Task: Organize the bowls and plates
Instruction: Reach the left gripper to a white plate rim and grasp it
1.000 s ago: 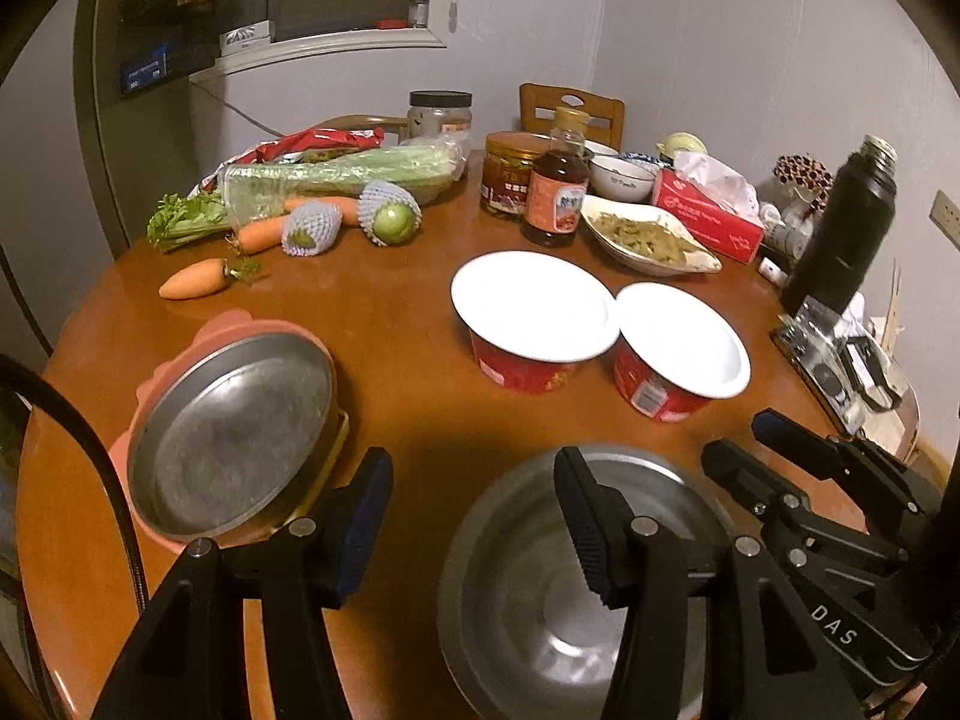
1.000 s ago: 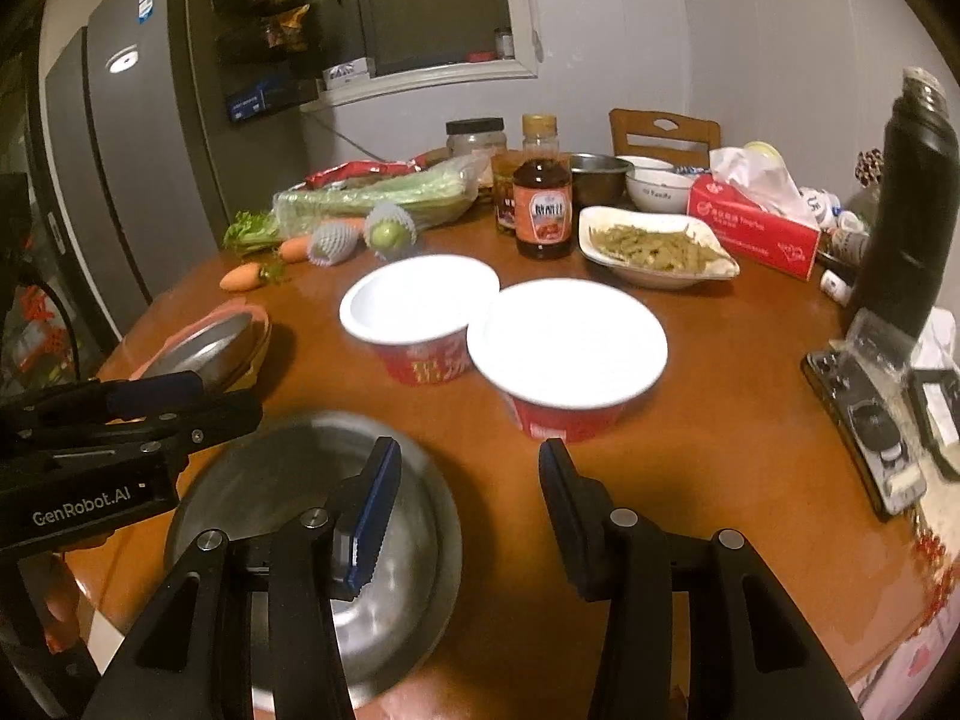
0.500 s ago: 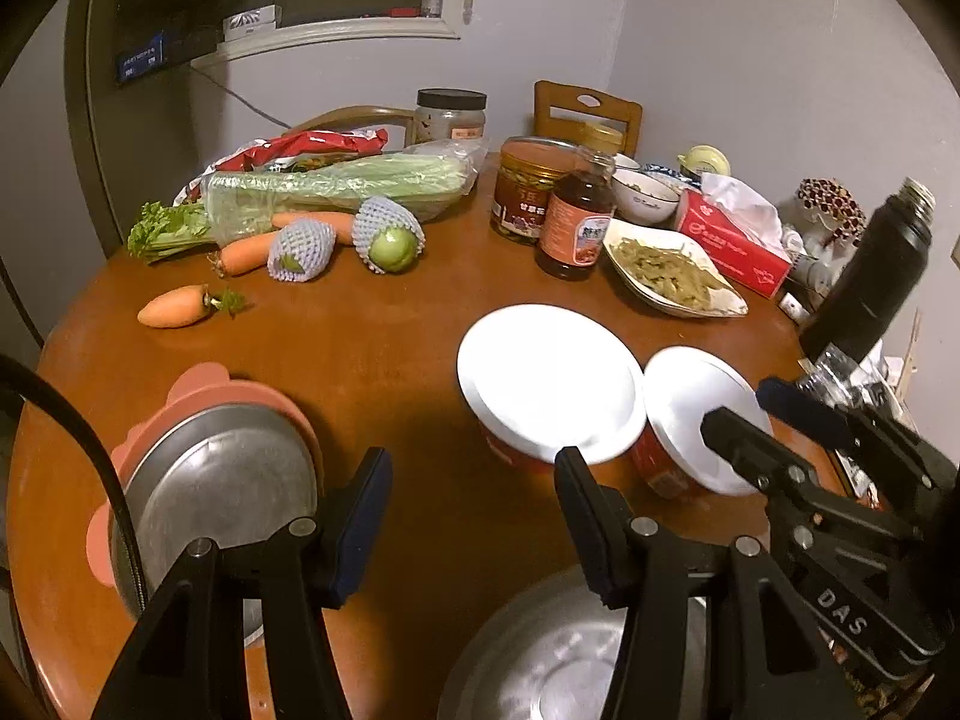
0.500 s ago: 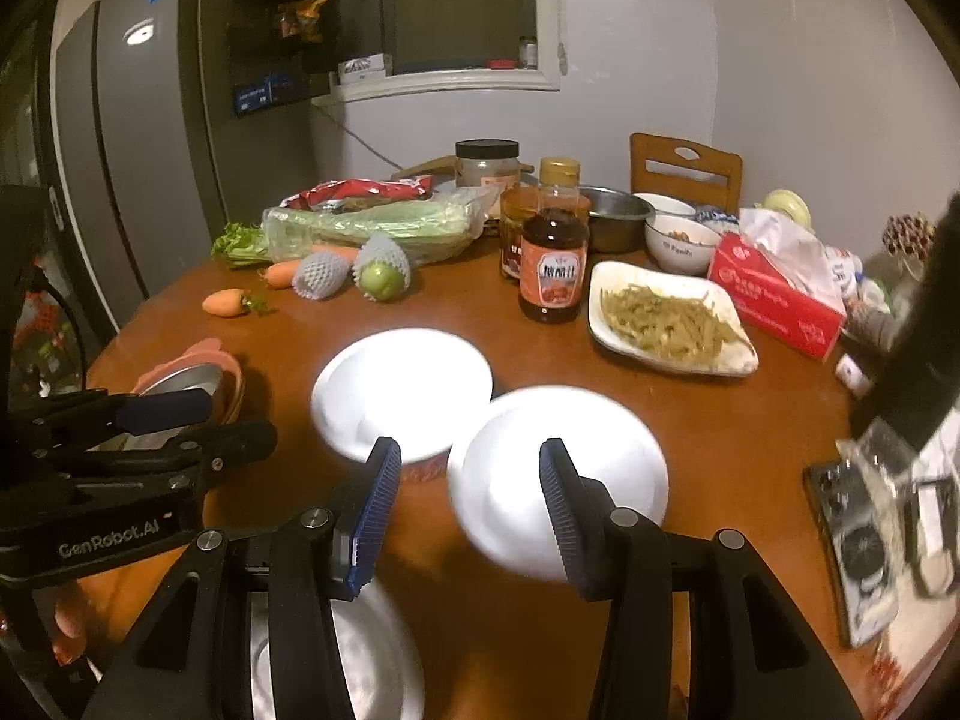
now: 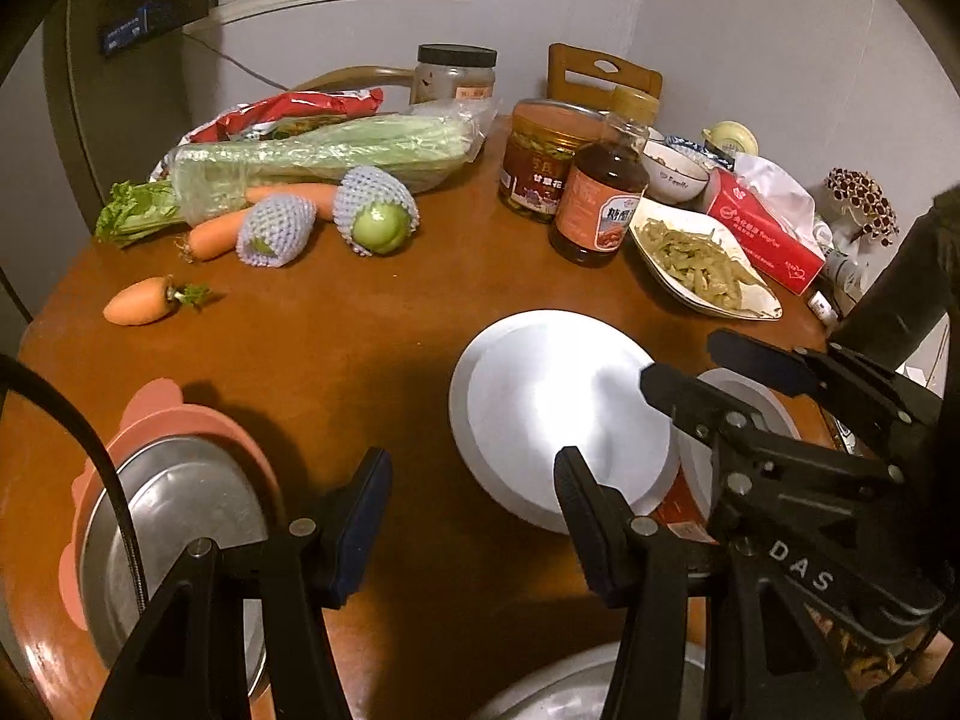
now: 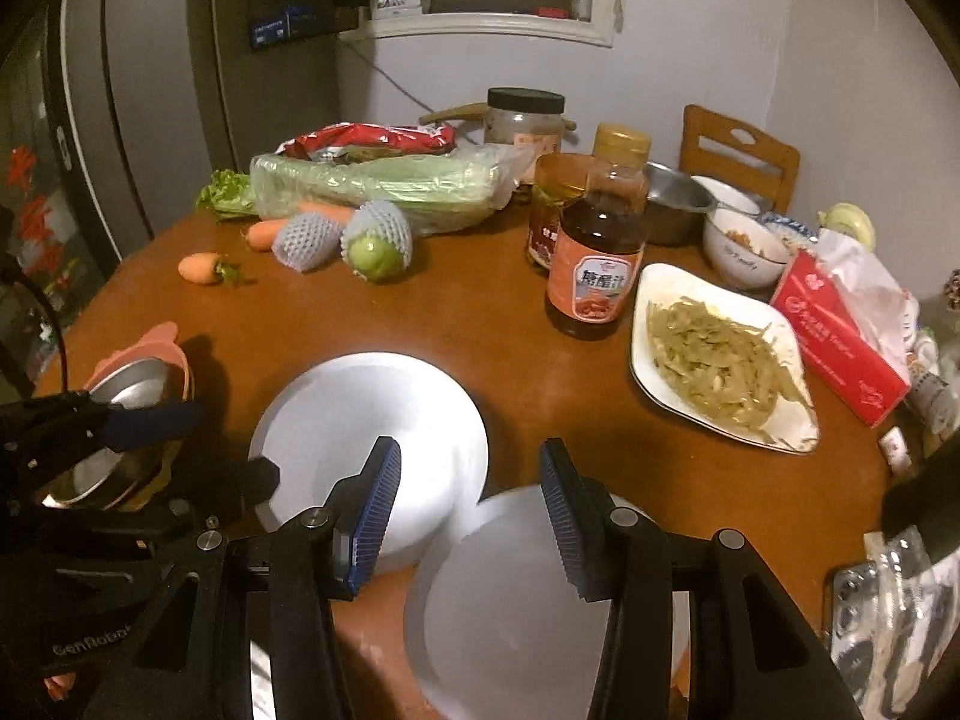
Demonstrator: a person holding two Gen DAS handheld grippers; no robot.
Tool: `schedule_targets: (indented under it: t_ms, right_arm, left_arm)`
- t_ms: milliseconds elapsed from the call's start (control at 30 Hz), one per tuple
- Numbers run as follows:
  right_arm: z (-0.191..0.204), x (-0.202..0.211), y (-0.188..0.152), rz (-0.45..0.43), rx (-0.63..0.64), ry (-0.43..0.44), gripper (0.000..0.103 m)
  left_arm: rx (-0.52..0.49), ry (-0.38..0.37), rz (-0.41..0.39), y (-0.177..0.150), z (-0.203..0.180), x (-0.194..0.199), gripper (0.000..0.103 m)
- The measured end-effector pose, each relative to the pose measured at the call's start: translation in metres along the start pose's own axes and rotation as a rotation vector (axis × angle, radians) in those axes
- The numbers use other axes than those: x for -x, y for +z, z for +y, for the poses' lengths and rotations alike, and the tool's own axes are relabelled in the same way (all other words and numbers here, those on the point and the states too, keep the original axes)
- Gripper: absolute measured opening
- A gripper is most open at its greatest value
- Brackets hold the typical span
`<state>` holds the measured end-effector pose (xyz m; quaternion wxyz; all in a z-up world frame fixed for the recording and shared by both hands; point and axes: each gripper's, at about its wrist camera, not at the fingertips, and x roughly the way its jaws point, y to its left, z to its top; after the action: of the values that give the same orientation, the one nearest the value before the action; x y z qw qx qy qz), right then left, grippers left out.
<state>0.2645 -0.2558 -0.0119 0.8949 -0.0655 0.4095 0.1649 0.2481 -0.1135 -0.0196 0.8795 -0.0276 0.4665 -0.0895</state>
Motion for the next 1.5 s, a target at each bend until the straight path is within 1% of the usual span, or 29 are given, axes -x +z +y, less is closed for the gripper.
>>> schedule_targets:
  t_ms: [200,267,333,400,433,467,533,600,700,833,1133,1500]
  right_arm:
    - [-0.004,-0.015,0.005,0.014,0.022,0.000,0.049]
    - [-0.004,-0.021,0.007,0.024,0.028,-0.006,0.048]
    - [-0.005,-0.025,0.008,0.032,0.030,0.018,0.045]
    - [-0.007,-0.030,0.009,0.048,0.021,0.034,0.042]
    - [-0.007,-0.033,0.009,0.055,0.022,0.038,0.040]
    - [-0.006,-0.035,0.009,0.062,0.027,0.039,0.036]
    - [-0.003,-0.038,0.008,0.071,0.041,0.048,0.032]
    - [-0.001,-0.041,0.007,0.085,0.049,0.055,0.023]
    - [0.002,-0.041,0.007,0.082,0.058,0.048,0.023]
    - [-0.001,-0.035,0.008,0.069,0.030,0.065,0.023]
    - [0.015,0.001,0.015,-0.017,0.038,0.080,0.023]
    - [0.037,0.036,0.012,-0.076,0.052,0.093,0.023]
  left_arm:
    - [-0.001,-0.011,0.023,0.001,-0.002,-0.010,0.055]
    - [-0.004,-0.017,0.023,0.001,-0.003,-0.012,0.052]
    - [-0.002,-0.027,0.027,0.001,-0.002,-0.014,0.050]
    - [-0.003,-0.032,0.038,0.000,-0.002,-0.018,0.047]
    - [-0.004,-0.034,0.045,0.000,-0.003,-0.019,0.042]
    - [-0.006,-0.039,0.051,0.000,-0.004,-0.021,0.040]
    - [-0.009,-0.052,0.051,0.000,-0.006,-0.022,0.034]
    - [-0.009,-0.049,0.047,-0.001,-0.006,-0.022,0.033]
    - [0.003,-0.058,0.039,-0.001,-0.004,-0.021,0.032]
    - [0.014,-0.068,0.002,0.001,-0.002,-0.009,0.032]
    - [0.034,-0.053,-0.040,-0.002,0.009,0.015,0.032]
    - [0.051,-0.045,-0.091,-0.013,0.015,0.048,0.032]
